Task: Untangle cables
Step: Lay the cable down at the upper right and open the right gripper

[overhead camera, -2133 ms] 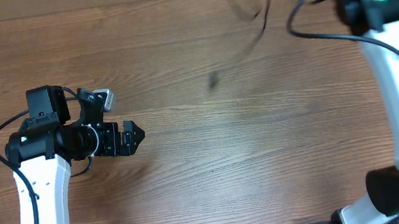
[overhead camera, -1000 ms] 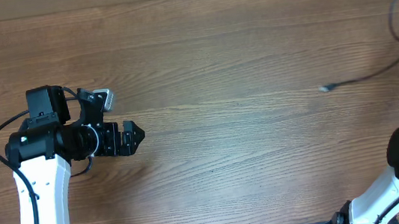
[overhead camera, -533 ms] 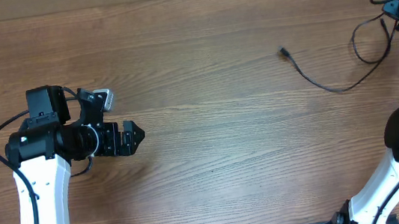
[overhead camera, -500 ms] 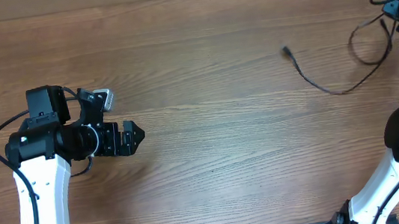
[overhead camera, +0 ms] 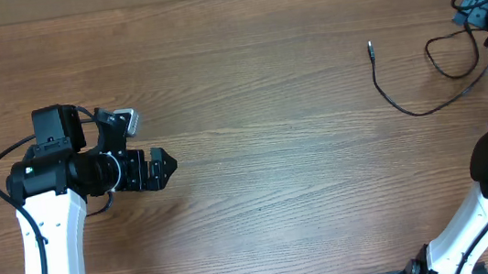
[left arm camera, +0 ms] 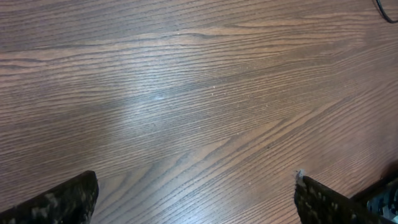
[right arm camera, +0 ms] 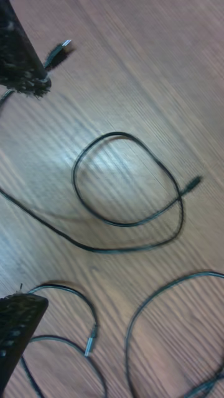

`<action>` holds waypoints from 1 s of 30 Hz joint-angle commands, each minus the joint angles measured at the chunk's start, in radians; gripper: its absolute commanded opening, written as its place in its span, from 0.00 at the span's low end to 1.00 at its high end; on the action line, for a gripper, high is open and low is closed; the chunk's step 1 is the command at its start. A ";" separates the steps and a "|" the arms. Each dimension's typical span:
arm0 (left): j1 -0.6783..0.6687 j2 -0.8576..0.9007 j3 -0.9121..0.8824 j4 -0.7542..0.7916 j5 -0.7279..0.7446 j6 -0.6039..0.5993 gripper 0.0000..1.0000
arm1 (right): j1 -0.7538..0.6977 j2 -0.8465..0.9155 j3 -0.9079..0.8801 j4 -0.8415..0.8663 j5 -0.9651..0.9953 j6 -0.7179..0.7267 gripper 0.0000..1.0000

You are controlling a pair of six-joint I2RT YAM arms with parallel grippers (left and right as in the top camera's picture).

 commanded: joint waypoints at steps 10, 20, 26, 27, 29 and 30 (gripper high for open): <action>0.000 0.002 -0.004 0.001 0.000 -0.014 1.00 | 0.015 -0.003 0.003 -0.140 -0.273 -0.088 1.00; 0.000 0.002 -0.004 0.001 0.000 -0.014 1.00 | 0.154 -0.080 0.003 -0.114 -0.316 -0.179 1.00; 0.000 0.002 -0.004 0.001 0.000 -0.014 1.00 | 0.268 -0.115 0.003 -0.053 -0.311 -0.179 1.00; 0.000 0.002 -0.004 0.001 0.000 -0.014 1.00 | 0.285 -0.116 0.003 -0.043 -0.310 -0.179 1.00; 0.000 0.002 -0.004 0.001 0.000 -0.014 1.00 | 0.316 -0.116 0.003 -0.022 -0.291 -0.179 1.00; 0.000 0.002 -0.004 0.000 0.000 -0.014 1.00 | 0.324 -0.116 0.003 -0.015 -0.285 -0.178 1.00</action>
